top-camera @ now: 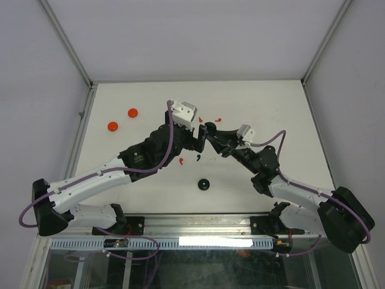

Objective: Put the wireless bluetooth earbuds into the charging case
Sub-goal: Place the earbud in the charging case.

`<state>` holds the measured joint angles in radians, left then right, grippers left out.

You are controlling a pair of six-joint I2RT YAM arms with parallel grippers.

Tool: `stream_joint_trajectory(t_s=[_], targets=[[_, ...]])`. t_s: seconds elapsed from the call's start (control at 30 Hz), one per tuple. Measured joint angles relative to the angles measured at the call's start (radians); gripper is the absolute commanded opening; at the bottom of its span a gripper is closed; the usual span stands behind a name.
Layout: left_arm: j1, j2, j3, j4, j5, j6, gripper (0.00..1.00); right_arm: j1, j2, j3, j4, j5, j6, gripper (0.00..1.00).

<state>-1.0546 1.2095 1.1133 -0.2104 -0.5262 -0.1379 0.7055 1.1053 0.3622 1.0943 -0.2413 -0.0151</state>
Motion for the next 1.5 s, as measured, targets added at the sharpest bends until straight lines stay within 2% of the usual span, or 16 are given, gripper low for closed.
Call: stream_joint_trajectory(t_s=[0.47, 0.8, 1.17, 1.5], targets=[[0.063, -0.066, -0.057, -0.035, 0.016, -0.045, 0.85, 0.0, -0.014, -0.004, 0.009, 0.02, -0.01, 0.0], [0.075, -0.113, -0.058, 0.003, 0.2, -0.057, 0.86, 0.0, -0.015, -0.011, 0.009, 0.02, -0.01, 0.0], [0.089, -0.031, -0.055, 0.031, 0.249, -0.056, 0.84, 0.0, -0.021, -0.011, 0.008, 0.02, -0.01, 0.0], [0.171, -0.03, -0.056, 0.031, 0.249, -0.071, 0.8, -0.001, -0.029, -0.015, 0.008, 0.02, -0.011, 0.0]])
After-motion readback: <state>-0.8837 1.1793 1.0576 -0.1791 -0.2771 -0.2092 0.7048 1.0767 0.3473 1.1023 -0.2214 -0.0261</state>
